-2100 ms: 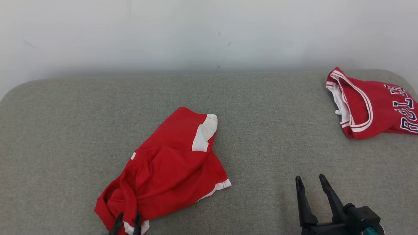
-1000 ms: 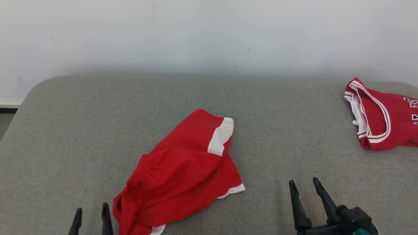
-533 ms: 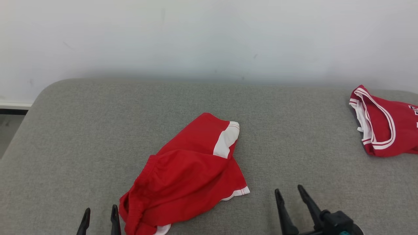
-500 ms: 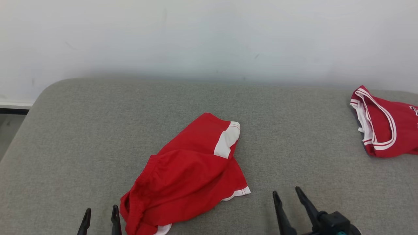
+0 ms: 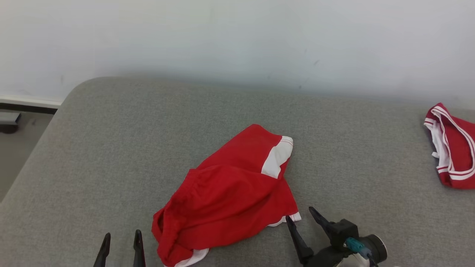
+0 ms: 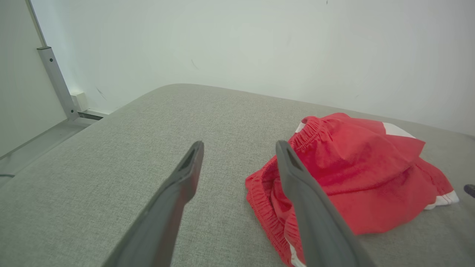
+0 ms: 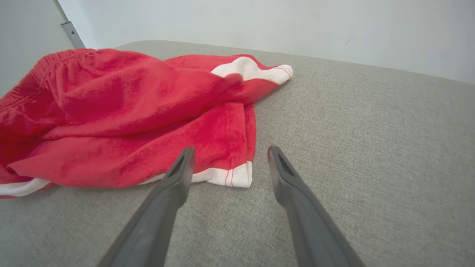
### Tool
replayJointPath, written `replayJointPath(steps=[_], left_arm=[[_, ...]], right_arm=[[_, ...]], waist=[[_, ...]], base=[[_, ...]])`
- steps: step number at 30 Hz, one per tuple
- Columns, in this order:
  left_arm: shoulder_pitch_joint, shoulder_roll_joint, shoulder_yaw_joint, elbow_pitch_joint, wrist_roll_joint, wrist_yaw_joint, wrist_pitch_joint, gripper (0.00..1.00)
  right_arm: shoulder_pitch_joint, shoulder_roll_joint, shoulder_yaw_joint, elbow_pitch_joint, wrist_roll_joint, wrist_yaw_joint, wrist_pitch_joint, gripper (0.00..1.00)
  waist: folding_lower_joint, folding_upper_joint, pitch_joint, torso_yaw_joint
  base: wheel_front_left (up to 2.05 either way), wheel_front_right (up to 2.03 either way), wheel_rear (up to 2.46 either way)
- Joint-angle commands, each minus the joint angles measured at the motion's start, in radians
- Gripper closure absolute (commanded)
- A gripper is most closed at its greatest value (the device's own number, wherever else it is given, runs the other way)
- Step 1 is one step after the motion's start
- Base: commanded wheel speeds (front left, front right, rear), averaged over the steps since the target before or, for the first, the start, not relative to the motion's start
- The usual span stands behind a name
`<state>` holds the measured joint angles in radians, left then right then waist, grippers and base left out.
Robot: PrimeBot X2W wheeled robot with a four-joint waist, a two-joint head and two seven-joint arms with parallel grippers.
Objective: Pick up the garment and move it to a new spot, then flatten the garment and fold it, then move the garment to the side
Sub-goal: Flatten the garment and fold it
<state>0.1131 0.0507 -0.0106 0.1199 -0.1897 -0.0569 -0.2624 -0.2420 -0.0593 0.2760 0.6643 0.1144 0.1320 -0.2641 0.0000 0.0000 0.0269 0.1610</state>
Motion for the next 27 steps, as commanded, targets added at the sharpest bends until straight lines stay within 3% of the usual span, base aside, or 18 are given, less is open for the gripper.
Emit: replayJointPath(steps=[1,10,11,12,13,14,27], left_arm=[[-0.017,0.0,-0.007,-0.005,-0.01,0.004,-0.003,0.0],[-0.043,0.0,-0.026,0.002,-0.023,0.011,-0.003,0.0],[-0.045,0.0,-0.028,0.002,-0.023,0.012,-0.003,0.0],[-0.046,0.0,-0.029,0.002,-0.022,0.011,-0.003,0.0],[-0.045,0.0,-0.029,0.002,-0.026,0.012,-0.003,0.0],[-0.044,0.0,-0.029,0.001,-0.028,0.013,-0.003,0.0],[-0.023,-0.001,-0.023,0.005,-0.049,0.017,-0.003,0.0]], right_arm=[[-0.039,-0.007,0.004,0.045,0.007,-0.003,0.0,0.0],[-0.131,-0.011,0.019,0.228,0.032,-0.003,0.0,0.0],[-0.14,-0.012,0.025,0.245,0.039,-0.003,0.0,0.04],[-0.145,-0.011,0.033,0.26,0.044,-0.003,0.001,0.63],[-0.147,-0.011,0.037,0.265,0.049,-0.003,0.001,0.92],[-0.148,-0.01,0.042,0.268,0.052,-0.003,0.001,1.0],[-0.104,-0.1,-0.058,0.131,0.081,-0.003,0.0,1.0]], waist=[[0.0,0.0,0.02,0.022],[0.0,0.0,0.05,0.059],[0.0,0.0,0.052,0.061],[0.0,0.0,0.052,0.062],[0.0,0.0,0.053,0.062],[0.0,0.0,0.053,0.061],[0.0,0.0,0.031,-0.022]], base=[[0.0,0.0,0.0],[0.0,0.0,0.0],[0.0,0.0,0.0],[0.0,0.0,0.0],[0.0,0.0,0.0],[0.0,0.0,0.0],[0.0,0.0,0.0]])
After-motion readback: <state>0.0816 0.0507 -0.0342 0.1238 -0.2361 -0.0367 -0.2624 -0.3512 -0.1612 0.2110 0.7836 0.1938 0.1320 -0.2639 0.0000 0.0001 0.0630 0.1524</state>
